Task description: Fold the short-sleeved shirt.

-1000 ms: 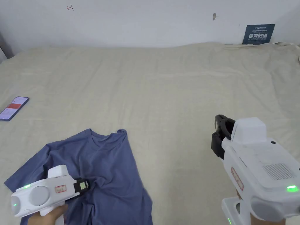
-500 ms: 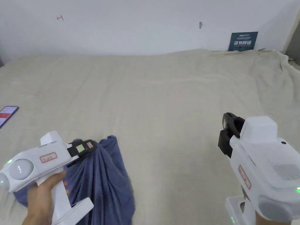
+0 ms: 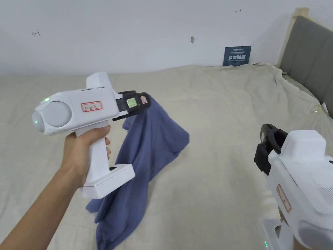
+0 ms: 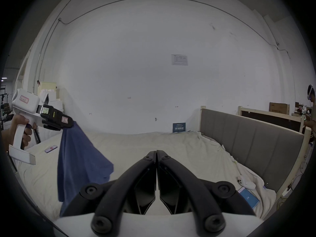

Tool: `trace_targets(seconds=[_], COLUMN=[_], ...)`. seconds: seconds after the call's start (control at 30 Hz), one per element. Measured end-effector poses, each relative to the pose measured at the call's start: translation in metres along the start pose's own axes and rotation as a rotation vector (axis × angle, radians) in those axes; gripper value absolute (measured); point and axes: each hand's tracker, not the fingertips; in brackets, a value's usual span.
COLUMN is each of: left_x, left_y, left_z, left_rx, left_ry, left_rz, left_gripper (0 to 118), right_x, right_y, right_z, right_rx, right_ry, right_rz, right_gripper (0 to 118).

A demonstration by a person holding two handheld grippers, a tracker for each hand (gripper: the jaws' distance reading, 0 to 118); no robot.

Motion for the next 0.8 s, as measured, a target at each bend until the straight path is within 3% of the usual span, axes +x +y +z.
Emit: trace_targets(seconds=[0.27,0.8], left_x=[0.027,-0.063], left_y=[-0.074,-0.219], left_z=[-0.067,-0.136], left_rx=[-0.221,-0.669], left_ry=[-0.064,0.293], left_rz=[-0.035,-0.037], left_gripper=[5,9], right_x=[0.030,0.039], right_y=[0.001,-0.025], right_z=[0.012,0.010], right_rx=[0.005,-0.065], right_ry=[-0.066,-0.076], right_rz=[0.008,-0.021], right_gripper=[0,0])
